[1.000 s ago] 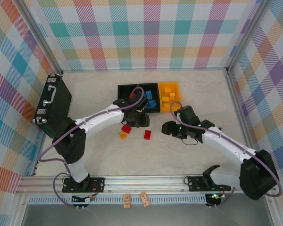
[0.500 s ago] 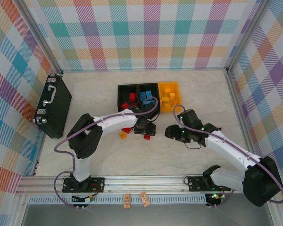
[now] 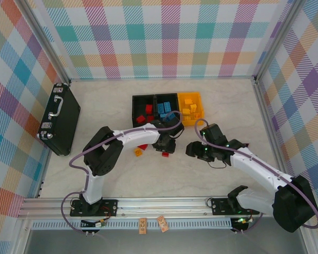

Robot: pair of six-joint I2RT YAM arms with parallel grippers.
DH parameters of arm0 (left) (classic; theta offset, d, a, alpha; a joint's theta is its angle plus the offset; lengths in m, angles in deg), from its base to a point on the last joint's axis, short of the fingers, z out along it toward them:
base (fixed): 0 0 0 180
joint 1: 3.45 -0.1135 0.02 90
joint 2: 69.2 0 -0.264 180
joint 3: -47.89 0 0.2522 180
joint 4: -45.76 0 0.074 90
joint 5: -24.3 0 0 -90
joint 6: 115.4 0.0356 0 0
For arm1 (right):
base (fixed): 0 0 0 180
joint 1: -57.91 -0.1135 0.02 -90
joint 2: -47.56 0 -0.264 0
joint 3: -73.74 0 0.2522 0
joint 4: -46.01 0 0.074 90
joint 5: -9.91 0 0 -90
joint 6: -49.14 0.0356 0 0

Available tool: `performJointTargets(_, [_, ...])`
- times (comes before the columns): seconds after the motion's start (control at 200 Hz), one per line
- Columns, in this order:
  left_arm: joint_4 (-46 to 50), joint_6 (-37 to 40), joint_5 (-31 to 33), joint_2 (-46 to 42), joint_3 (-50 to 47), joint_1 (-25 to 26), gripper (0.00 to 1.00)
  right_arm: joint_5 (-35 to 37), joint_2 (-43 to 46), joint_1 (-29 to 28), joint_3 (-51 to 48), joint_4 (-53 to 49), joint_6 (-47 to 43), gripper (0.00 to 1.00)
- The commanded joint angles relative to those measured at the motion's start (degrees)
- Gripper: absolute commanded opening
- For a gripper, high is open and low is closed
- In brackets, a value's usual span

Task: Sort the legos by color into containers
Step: Pick up the lego from the center of the table, then place the lego in the container.

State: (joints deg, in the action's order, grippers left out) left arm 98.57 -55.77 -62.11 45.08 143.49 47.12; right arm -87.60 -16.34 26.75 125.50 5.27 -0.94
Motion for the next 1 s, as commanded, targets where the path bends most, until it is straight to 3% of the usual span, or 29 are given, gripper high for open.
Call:
performJointTargets(0.0, [2.7,0.2,1.4,-0.5,0.9,0.7,0.32,0.0,0.1,-0.3,-0.5,0.4,0.5,0.58])
performJointTargets(0.425, [5.6,1.0,3.9,-9.3,1.0,-1.3,0.28,-1.1,-0.9,-0.2,1.7,1.3,0.1,0.58])
performJointTargets(0.67, [7.6,4.1,5.2,-13.0,3.1,-8.5,0.29,-3.5,-5.5,-0.2,6.1,3.8,-0.9,0.58])
performJointTargets(0.995, [9.3,8.4,6.7,-7.0,13.2,-18.8,0.29,-5.7,-12.7,-0.2,14.1,5.8,-2.4,0.57])
